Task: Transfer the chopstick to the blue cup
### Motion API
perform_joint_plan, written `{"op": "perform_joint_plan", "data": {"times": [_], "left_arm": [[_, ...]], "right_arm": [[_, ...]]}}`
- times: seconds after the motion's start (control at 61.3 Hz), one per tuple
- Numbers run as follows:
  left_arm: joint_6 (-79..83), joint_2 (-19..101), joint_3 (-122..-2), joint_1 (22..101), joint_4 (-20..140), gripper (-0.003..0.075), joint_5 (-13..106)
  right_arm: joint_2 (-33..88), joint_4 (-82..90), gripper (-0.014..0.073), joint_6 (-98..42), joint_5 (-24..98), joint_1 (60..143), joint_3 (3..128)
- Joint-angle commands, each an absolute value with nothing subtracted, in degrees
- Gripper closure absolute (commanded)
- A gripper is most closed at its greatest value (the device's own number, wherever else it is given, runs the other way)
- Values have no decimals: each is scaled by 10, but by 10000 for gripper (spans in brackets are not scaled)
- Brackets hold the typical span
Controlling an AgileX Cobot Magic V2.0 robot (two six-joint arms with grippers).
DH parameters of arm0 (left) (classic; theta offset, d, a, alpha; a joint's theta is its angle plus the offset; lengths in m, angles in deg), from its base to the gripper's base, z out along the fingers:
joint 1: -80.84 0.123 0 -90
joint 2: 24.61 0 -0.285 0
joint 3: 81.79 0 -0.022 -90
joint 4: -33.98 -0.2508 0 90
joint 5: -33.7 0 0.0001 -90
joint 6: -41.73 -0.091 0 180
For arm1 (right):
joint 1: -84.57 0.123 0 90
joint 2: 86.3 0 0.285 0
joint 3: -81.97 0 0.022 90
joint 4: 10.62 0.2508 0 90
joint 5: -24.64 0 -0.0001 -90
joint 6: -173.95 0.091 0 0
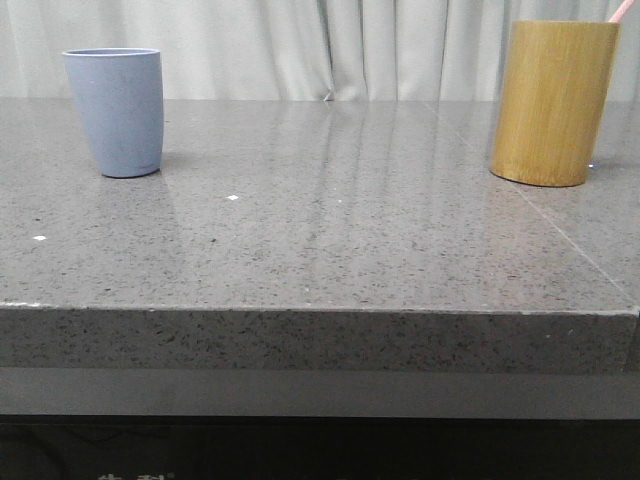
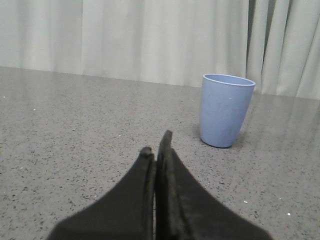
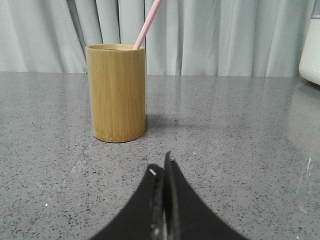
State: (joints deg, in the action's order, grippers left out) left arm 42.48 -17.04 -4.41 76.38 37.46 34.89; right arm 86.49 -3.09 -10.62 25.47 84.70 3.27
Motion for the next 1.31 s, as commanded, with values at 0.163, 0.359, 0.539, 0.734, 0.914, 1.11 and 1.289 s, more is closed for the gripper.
{"op": "perform_joint_plan", "data": {"times": [0.163,0.359,0.539,0.734,0.914,1.11,1.289], "left_arm": [[425,-184,-37,760,376,739,303],[425,-184,-37,760,376,739,303],[425,-184,-37,760,376,739,303],[425,-184,-37,760,376,739,303],[425,-184,-37,760,376,739,300],[425,-184,-71,760,376,739,299],[425,-170,-176,760,376,739,355]], "right_arm": [[877,-29,661,-107,207,847,34],[877,-29,661,-107,207,847,34],[877,-29,661,-107,207,847,34],[877,-29,661,-107,207,847,34],[877,-29,661,-107,207,847,34],[877,-29,661,-107,202,847,55],[877,-31,661,-107,300,847,142]]}}
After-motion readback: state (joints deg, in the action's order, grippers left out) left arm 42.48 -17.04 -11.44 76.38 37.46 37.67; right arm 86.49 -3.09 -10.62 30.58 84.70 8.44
